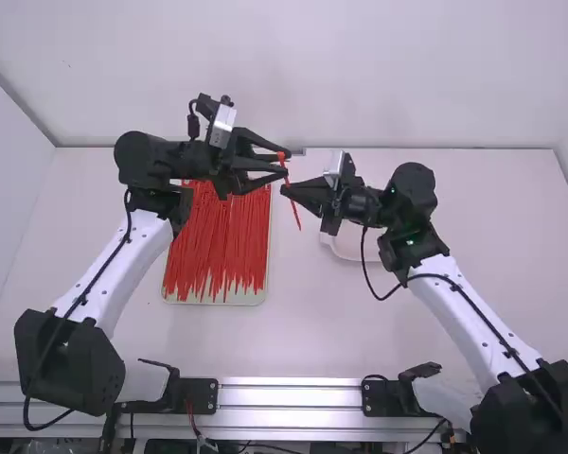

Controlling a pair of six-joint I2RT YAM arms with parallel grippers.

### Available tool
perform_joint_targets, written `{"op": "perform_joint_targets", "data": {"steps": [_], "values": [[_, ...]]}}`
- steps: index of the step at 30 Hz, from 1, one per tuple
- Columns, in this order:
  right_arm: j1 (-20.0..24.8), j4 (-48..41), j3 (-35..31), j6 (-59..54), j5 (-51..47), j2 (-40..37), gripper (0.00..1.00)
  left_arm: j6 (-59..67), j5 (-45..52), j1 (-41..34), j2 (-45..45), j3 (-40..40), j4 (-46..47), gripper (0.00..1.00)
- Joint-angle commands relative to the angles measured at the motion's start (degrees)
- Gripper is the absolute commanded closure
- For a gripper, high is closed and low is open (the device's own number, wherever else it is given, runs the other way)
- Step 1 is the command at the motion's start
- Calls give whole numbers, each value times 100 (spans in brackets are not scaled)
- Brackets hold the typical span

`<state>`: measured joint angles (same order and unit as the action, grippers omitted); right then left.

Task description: Fasten the cable tie

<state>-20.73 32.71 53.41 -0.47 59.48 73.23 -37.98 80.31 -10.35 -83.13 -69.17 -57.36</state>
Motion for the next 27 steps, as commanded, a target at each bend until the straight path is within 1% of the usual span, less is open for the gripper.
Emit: {"op": "perform_joint_targets", "data": {"steps": [1,5,9,11,13,14,22,27], "values": [[15,17,170,66,52,33,100,-107,-107,-15,-22,-144,-133,68],[24,-15,170,63,52,33,100,-160,-190,-15,-22,-149,-190,76],[22,0,170,63,46,33,100,-166,-186,-15,-22,-149,-181,81],[22,4,170,66,48,33,100,-166,-208,-15,-24,-149,-188,88],[17,-2,170,63,50,33,100,-164,-258,-15,-24,-149,-181,92],[17,-9,170,63,52,33,100,-166,-304,-15,-24,-149,-173,98],[35,-15,170,72,52,33,100,-297,-568,-15,-24,-149,-142,98],[197,4,170,374,55,33,100,-299,-651,-15,-24,-149,-149,98]]}}
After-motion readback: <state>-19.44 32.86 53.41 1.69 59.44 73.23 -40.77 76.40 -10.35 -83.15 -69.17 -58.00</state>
